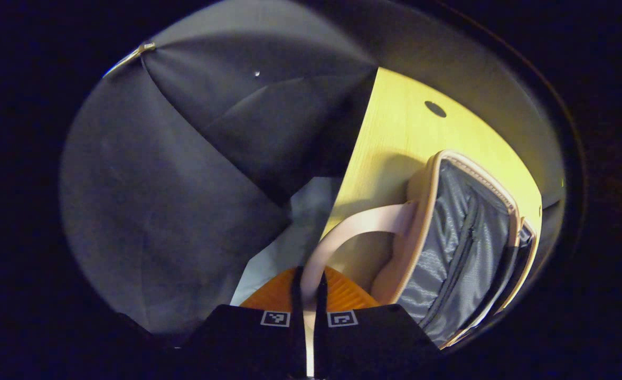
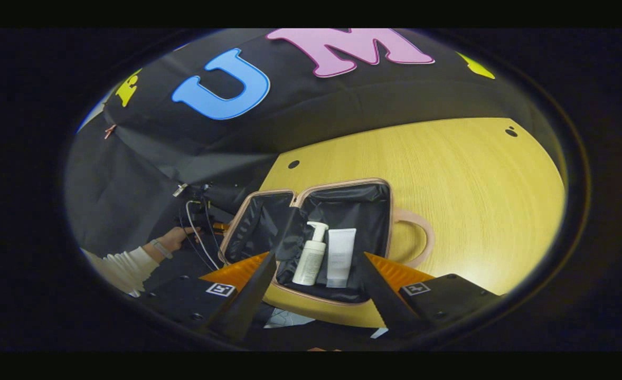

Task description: First open the suitcase, pack the skin care products into it, and then close the suitcase.

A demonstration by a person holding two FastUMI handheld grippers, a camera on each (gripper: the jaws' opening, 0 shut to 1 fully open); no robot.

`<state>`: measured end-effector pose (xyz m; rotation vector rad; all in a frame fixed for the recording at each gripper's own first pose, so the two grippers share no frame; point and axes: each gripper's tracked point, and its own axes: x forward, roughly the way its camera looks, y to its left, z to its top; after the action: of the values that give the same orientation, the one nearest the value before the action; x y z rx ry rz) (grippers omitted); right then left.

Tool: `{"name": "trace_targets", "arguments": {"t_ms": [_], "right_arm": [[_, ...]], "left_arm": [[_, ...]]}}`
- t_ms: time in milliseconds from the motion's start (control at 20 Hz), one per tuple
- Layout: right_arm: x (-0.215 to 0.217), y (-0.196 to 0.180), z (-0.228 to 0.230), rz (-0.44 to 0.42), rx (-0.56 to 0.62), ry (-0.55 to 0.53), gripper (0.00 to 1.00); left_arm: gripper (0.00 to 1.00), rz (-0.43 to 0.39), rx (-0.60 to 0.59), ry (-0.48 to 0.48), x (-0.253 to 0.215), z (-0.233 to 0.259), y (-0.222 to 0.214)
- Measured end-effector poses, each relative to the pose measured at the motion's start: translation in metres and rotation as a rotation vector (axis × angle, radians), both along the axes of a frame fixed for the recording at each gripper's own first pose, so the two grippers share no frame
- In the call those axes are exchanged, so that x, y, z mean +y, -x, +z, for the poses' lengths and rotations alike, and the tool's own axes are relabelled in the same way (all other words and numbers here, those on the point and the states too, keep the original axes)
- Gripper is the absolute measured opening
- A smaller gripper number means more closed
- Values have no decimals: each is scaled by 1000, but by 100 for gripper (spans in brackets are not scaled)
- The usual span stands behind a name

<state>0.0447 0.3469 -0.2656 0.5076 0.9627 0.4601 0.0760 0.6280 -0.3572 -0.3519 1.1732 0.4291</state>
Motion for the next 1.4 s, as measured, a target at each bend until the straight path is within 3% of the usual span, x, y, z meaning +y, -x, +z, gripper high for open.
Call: {"name": "trace_targets", "arguments": {"t_ms": [200,400,500,550,700,950,1150,1400], "right_arm": [[-12,-8,15,-7,-83,20,97],[-28,-16,31,-27,-136,1,97],[-36,-17,40,-29,-170,-16,97],[-43,-14,46,-17,-191,-12,97],[-69,-8,62,16,-266,12,97],[-129,3,86,30,-385,72,97],[-185,14,101,-26,-449,119,97],[-249,35,103,-94,-447,138,97]], "left_arm": [[14,-23,-126,12,-14,61,3],[3,-106,-211,-37,-37,134,8],[7,-148,-253,-72,-60,172,5],[3,-163,-274,-87,-78,191,3],[7,-210,-354,-91,-136,246,-8],[6,-314,-490,22,-272,307,-38],[6,-461,-517,136,-403,304,-54],[7,-602,-395,205,-549,194,-69]]}}
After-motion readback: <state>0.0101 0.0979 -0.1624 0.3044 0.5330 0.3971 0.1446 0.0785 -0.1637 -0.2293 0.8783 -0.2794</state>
